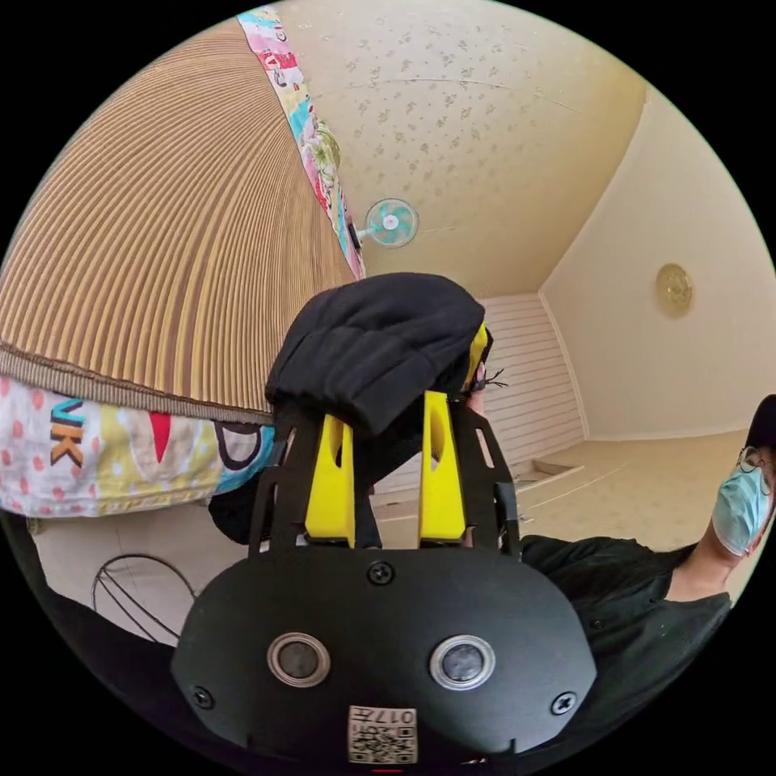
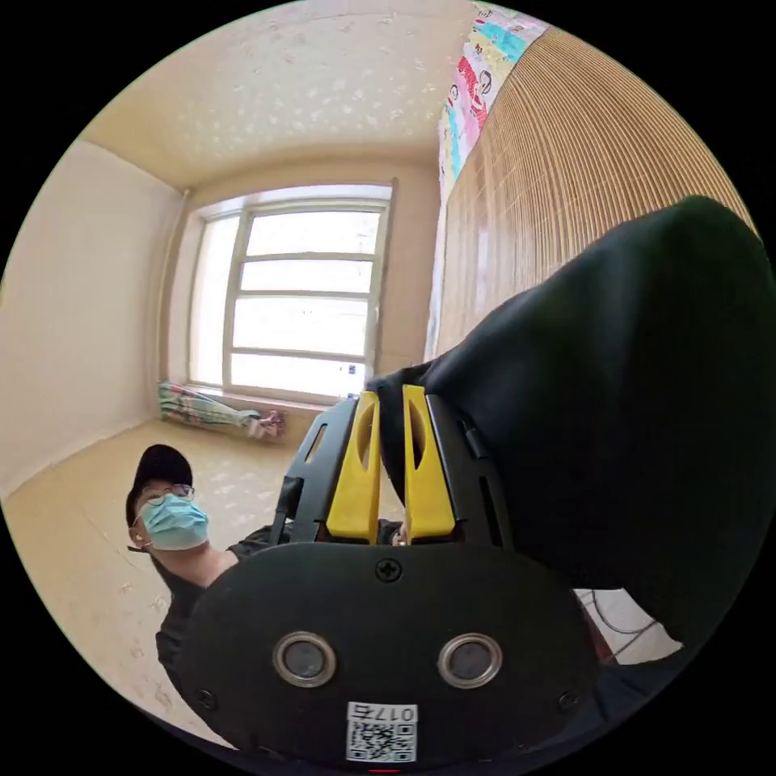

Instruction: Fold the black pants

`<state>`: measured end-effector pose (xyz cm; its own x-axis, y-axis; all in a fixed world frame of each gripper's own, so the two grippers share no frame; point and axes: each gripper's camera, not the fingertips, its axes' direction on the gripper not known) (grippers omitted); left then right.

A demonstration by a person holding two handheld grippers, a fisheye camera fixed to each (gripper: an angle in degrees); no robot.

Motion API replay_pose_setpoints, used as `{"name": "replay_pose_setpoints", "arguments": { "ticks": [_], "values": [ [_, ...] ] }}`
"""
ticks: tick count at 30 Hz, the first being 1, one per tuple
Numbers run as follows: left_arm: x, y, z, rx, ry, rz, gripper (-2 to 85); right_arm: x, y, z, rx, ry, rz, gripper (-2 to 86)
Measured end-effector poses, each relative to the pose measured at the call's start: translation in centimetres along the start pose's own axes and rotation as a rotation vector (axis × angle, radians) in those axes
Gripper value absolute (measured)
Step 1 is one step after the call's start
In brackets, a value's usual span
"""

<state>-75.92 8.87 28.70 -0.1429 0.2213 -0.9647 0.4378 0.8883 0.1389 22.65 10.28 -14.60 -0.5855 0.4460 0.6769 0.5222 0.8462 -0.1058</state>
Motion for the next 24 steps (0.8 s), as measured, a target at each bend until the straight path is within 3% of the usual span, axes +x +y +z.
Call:
{"name": "replay_pose_setpoints", "arguments": {
  "ticks": [4, 12, 17, 24],
  "values": [
    [6.0, 0.7, 0.7, 0.025, -0.010, 0.171, 11.9, -3.8, 3.9, -4.7, 0.048, -0.266, -0.158, 3.3],
    [20.8, 3.1, -0.5, 0.043, -0.047, 0.532, 13.9, -14.4, 8.1, -7.5, -0.042, -0.456, -0.461, 3.0],
    [23.1, 2.6, -3.0, 0.082, 0.121, 0.443, 16.3, -17.7, 11.0, -8.7, -0.062, -0.574, -0.532, 3.0],
    [19.8, 1.4, -5.4, 0.141, 0.101, 0.041, 20.4, -18.2, 15.4, -8.6, -0.129, -0.736, -0.548, 2.9]
  ]
}}
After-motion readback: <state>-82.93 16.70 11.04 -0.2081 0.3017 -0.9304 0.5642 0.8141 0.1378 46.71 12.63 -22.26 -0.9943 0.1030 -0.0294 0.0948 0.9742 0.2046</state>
